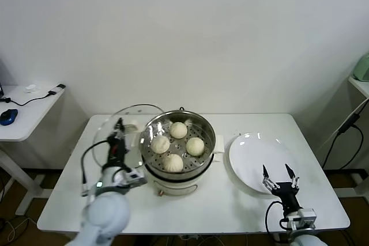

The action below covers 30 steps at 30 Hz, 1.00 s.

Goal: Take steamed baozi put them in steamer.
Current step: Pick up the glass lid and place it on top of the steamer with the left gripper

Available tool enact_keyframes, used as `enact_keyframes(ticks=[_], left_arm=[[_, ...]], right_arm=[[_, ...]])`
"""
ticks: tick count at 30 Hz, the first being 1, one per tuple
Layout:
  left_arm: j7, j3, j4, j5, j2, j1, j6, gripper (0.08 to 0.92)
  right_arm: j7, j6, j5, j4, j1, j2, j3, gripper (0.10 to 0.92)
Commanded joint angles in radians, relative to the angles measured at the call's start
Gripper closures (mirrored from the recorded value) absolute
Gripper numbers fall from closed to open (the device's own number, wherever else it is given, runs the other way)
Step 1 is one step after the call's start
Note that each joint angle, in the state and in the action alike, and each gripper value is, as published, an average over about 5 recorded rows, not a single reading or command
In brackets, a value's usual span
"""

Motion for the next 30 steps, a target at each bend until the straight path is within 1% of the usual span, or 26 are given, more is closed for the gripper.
enact_keyframes(ticks=[1, 8, 13, 30], left_arm=[[0.123, 0.312, 0.066, 0.304, -0.225, -0.137, 0.141, 0.866], [0.122, 0.344, 0.157, 0.36, -0.301, -0.177, 0.141, 0.866], [0.118, 0.345, 0.216, 0.389, -0.331, -0.187, 0.141, 0.866], [0.068, 0.301, 0.322, 0.466, -0.333, -0.15, 0.12, 0.866]], right_arm=[[0.005, 0.065, -0.033, -0.032, -0.006, 0.021, -0.001, 0.203], [0.014, 0.08, -0.032, -0.034, -0.013, 0.03, 0.012, 0.203], [0.022, 0.097, -0.03, -0.039, -0.017, 0.03, 0.022, 0.202], [0.064, 0.151, -0.048, -0.037, -0.018, 0.048, 0.029, 0.203]])
